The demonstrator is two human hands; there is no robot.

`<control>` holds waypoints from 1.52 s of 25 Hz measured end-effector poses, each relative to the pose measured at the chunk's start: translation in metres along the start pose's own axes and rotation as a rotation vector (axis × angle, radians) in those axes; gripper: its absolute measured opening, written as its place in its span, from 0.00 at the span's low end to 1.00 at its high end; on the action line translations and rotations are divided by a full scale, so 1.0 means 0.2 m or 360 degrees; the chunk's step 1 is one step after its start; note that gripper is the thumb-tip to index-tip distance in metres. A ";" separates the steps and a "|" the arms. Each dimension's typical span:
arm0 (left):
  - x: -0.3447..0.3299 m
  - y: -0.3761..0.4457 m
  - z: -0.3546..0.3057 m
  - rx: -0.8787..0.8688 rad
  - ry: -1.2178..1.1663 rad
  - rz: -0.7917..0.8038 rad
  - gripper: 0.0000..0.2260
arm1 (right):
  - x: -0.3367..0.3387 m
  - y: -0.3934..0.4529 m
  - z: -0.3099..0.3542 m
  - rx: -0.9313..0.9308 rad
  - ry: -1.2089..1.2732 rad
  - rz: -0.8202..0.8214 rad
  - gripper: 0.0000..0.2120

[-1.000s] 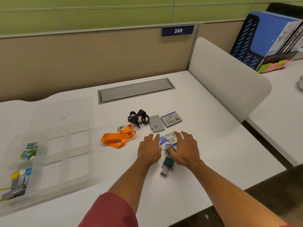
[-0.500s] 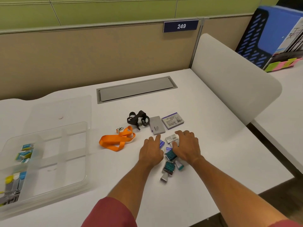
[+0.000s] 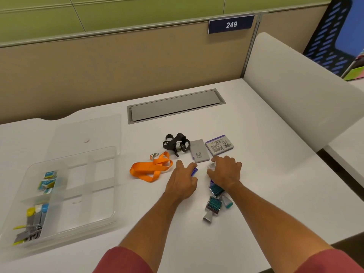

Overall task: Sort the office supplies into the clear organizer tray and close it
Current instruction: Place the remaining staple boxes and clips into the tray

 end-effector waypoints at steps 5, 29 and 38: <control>0.01 0.02 -0.07 -0.0156 -0.0037 0.0011 0.15 | 0.10 -0.02 -0.07 -0.0024 0.0744 -0.0107 0.15; -0.10 0.08 -0.18 -0.0366 0.0107 0.0366 0.25 | 0.04 0.00 -0.16 -0.0021 0.0020 0.0227 0.24; -0.18 0.10 -0.20 -0.0448 0.0263 0.0399 0.17 | 0.10 -0.01 -0.23 -0.0227 0.0490 0.0059 0.24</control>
Point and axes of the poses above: each hand's wrist, its own y-axis towards the middle knuckle, its own x-axis out of the back of the hand, z = x × y, the point moved 3 cm from there along y, towards the middle knuckle, and after that the axes turned 3 degrees about z, right-handed, at the moved point
